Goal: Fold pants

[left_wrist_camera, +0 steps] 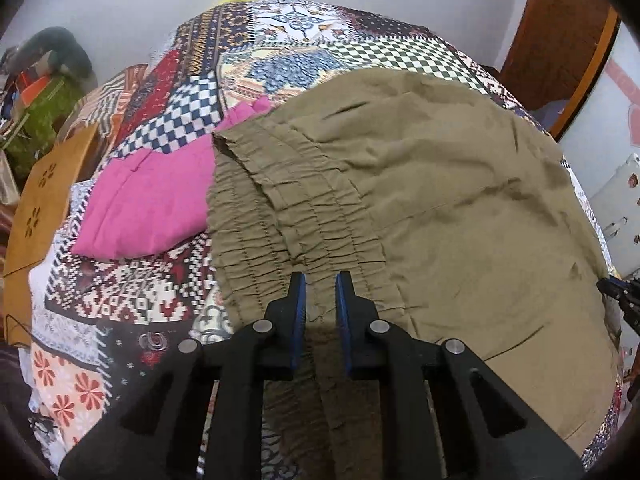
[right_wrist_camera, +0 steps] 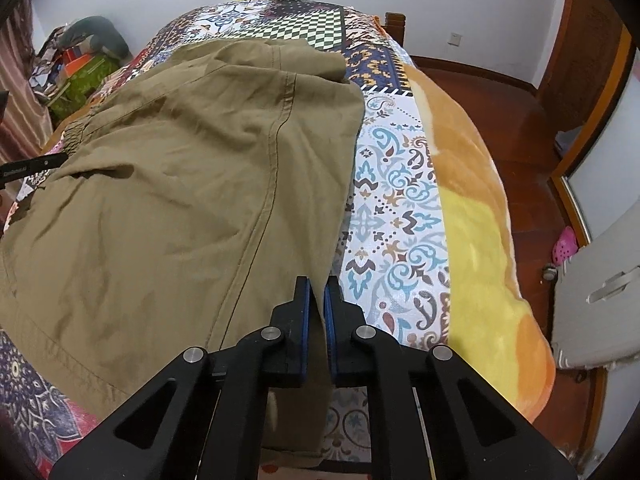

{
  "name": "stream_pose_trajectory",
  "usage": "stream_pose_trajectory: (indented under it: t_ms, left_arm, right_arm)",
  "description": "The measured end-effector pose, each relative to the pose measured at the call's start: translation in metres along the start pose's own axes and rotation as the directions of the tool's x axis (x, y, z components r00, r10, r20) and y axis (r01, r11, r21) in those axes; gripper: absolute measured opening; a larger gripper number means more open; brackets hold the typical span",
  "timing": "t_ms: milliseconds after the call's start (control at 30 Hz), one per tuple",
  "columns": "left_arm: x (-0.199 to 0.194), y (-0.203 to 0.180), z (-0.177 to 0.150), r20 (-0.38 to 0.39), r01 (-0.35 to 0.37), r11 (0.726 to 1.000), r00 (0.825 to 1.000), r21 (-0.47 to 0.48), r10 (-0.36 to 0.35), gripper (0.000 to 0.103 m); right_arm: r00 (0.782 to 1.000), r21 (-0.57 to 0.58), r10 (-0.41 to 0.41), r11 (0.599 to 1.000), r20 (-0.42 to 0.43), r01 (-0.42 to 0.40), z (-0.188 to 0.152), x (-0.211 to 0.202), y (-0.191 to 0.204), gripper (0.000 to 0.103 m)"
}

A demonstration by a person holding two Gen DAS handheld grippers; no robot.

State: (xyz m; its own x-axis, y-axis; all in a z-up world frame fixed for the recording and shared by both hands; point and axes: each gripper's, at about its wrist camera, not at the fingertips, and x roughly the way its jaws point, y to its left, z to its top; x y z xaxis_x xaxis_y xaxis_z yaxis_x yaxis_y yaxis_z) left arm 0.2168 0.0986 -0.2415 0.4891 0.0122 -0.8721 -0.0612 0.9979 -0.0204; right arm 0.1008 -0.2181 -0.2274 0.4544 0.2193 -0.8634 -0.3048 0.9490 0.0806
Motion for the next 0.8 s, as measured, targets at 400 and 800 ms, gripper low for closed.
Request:
stream_pose_trajectory:
  t_ms: [400,800]
  left_arm:
    - [-0.006,0.036,0.026,0.031,-0.032,0.996,0.999,-0.077,0.034,0.042]
    - [0.017,0.029,0.042,0.012,0.073,0.995,0.997,-0.073,-0.072,0.056]
  right_arm:
    - [0.987,-0.049,-0.011,0.999,0.161,0.02,0.08,0.004,0.002,0.044]
    - [0.996,-0.064,0.017,0.998,0.09,-0.011,0.118,0.069,-0.007,0.045]
